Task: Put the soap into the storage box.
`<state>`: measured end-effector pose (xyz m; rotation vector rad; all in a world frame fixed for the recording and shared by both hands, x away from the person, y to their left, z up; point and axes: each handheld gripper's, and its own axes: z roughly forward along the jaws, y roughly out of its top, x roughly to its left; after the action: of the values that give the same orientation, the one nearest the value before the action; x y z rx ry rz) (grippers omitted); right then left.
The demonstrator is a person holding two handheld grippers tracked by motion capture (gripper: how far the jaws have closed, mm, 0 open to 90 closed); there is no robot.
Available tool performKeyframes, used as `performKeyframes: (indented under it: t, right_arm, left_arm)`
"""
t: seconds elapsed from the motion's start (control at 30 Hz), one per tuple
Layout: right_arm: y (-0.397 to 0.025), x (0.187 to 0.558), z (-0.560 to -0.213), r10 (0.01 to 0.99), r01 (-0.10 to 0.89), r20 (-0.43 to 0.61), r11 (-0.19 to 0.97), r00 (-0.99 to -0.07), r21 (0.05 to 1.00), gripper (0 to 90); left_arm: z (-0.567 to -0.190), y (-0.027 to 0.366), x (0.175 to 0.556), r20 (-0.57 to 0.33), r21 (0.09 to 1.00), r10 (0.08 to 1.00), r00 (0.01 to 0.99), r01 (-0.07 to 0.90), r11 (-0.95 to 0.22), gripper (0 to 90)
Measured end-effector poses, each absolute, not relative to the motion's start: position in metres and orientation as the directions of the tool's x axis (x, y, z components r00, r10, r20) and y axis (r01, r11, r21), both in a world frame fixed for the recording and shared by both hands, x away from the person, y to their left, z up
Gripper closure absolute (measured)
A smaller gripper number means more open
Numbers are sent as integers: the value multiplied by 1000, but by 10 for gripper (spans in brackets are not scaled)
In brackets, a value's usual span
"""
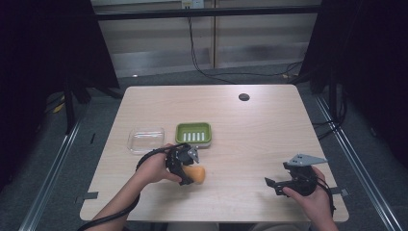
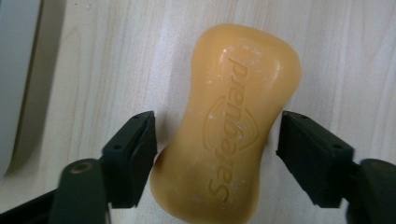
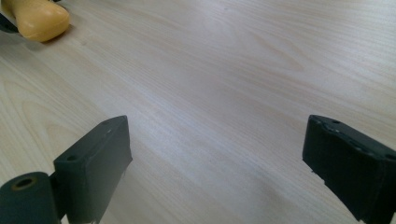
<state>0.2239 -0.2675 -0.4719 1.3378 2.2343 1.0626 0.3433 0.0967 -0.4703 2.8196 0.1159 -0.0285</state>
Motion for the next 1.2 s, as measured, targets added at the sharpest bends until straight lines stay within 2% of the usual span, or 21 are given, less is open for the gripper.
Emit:
performKeyframes:
  t: [0.17,0.3,0.43,0.57,0.67,0.73,0.77,0.9,1.03,1.2]
  right_arm:
    - [-267,225,-472,852,606,86,292,-516,740,77]
    - [-267,225,-471,853,607,89,289,-514,740,78]
    - [-267,226,-471,853,604,94,281,-513,746,78]
    - [-269,227,-471,854,605,98,276,-511,747,79]
    - [-269,229,-471,854,606,103,272,-510,747,80]
    - [-268,230,-471,853,606,107,268,-510,749,80]
    - [-268,230,-472,851,603,110,267,-514,751,80]
    - [-267,232,-472,845,602,110,276,-524,750,80]
    - [-265,233,-473,842,606,119,273,-527,747,79]
    - [-263,234,-472,840,601,117,275,-530,750,79]
  left_arm:
    - [-473,92,343,-52,295,72,996,84,-952,332]
    - [-471,89,342,-57,270,60,997,73,-960,383]
    - [-470,88,342,-64,259,98,993,112,-959,466]
    - [-469,86,341,-56,240,113,992,123,-963,472]
    - [-468,86,341,-79,231,158,984,173,-957,477]
    - [-469,86,339,-62,239,183,981,193,-952,480]
    - [-468,86,341,-89,229,181,979,197,-953,481]
    - [-466,88,340,-51,212,235,971,240,-947,484]
    - [-457,90,346,-101,212,262,960,278,-937,489]
    - [-453,91,348,-110,201,284,953,301,-932,490]
